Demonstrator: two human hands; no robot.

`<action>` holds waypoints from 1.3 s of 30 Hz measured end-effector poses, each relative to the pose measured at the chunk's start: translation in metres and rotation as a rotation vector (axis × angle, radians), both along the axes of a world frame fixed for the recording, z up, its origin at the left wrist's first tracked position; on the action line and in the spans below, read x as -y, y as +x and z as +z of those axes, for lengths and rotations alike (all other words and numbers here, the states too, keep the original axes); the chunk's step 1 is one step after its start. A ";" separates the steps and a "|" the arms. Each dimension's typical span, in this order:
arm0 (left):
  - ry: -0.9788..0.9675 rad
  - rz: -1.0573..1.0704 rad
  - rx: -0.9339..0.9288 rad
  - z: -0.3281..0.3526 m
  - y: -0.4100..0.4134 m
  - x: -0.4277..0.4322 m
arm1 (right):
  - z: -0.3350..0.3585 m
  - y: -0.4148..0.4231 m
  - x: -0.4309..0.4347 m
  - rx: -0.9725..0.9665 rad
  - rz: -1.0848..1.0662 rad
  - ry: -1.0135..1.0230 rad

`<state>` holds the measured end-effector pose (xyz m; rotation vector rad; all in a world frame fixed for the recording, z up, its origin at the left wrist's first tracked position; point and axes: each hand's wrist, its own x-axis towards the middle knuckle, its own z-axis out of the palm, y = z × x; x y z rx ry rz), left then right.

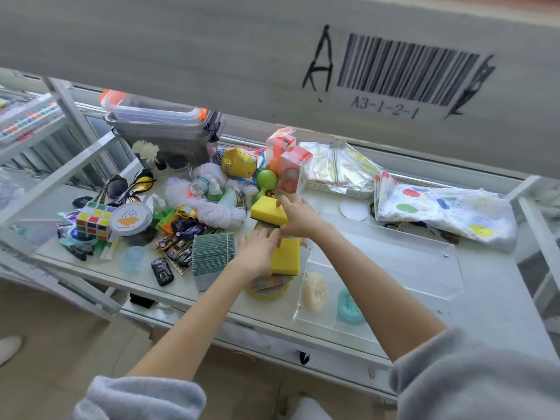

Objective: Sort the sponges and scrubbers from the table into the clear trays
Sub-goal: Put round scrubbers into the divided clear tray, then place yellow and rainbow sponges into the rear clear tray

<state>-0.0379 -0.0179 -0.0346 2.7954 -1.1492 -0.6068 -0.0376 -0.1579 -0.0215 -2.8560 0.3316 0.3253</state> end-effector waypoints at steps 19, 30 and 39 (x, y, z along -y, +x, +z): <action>-0.152 -0.032 -0.029 0.062 0.006 0.009 | 0.077 -0.091 0.081 0.143 -0.166 0.079; -0.253 -0.218 -0.070 0.043 -0.041 0.118 | 0.047 -0.219 0.158 -0.064 -0.379 0.110; -0.330 -0.120 -0.025 0.031 -0.030 0.093 | 0.047 -0.189 0.143 -0.015 -0.300 0.049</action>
